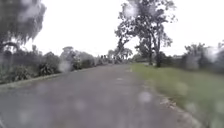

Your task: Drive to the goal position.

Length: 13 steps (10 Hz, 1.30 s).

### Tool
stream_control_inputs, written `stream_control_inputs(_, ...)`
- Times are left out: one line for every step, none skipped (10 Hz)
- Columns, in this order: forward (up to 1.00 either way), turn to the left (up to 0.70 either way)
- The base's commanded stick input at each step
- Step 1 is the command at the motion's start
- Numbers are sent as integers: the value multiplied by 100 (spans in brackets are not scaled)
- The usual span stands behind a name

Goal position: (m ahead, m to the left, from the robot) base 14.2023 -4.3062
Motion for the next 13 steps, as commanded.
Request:
stream_control_inputs(100,0)
stream_control_inputs(100,-2)
stream_control_inputs(100,-2)
stream_control_inputs(100,-2)
stream_control_inputs(100,-2)
stream_control_inputs(100,-2)
stream_control_inputs(100,-2)
stream_control_inputs(100,-2)
stream_control_inputs(100,-2)
stream_control_inputs(100,-2)
stream_control_inputs(100,-2)
stream_control_inputs(100,-2)
stream_control_inputs(100,-2)
